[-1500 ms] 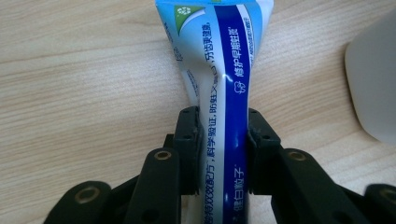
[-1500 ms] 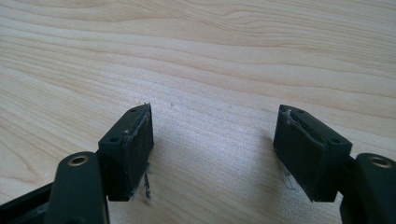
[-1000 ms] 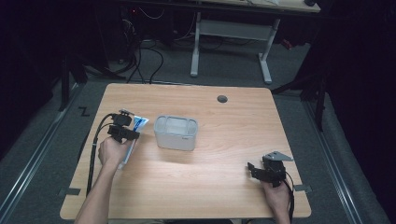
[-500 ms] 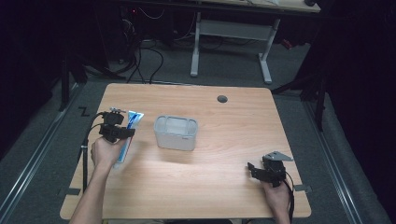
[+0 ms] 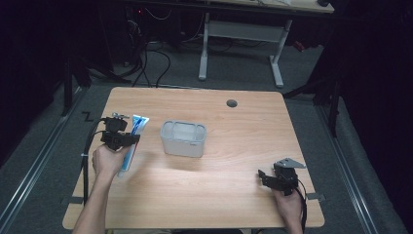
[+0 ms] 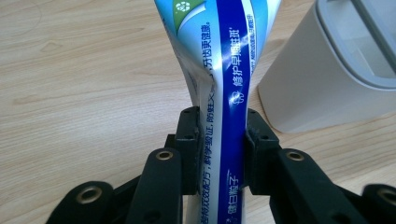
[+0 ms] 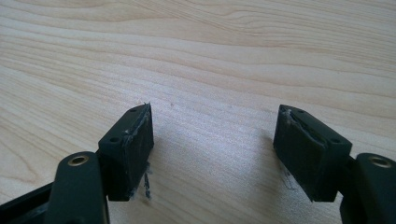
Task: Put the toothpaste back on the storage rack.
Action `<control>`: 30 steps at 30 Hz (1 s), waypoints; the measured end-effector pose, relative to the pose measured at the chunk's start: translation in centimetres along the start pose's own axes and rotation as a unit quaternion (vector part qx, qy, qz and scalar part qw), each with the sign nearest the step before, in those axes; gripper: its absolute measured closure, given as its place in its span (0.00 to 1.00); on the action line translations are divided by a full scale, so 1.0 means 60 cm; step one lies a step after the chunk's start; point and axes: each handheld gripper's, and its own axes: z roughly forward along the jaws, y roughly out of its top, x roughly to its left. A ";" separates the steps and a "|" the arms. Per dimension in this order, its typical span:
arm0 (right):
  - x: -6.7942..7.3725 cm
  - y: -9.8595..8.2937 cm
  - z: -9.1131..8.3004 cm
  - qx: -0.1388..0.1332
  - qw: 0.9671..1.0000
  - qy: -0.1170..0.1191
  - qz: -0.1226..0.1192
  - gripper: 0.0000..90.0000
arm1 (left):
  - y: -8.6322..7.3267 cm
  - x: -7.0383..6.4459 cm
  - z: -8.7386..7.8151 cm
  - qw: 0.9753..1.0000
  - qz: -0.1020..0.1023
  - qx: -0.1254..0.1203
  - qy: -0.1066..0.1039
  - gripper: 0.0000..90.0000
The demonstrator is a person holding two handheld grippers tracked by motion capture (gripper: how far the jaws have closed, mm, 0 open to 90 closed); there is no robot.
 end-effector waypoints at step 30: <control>0.001 0.000 0.000 0.000 1.000 0.002 -0.001 0.32 | 0.020 -0.029 -0.070 0.995 0.011 -0.089 -0.040 0.80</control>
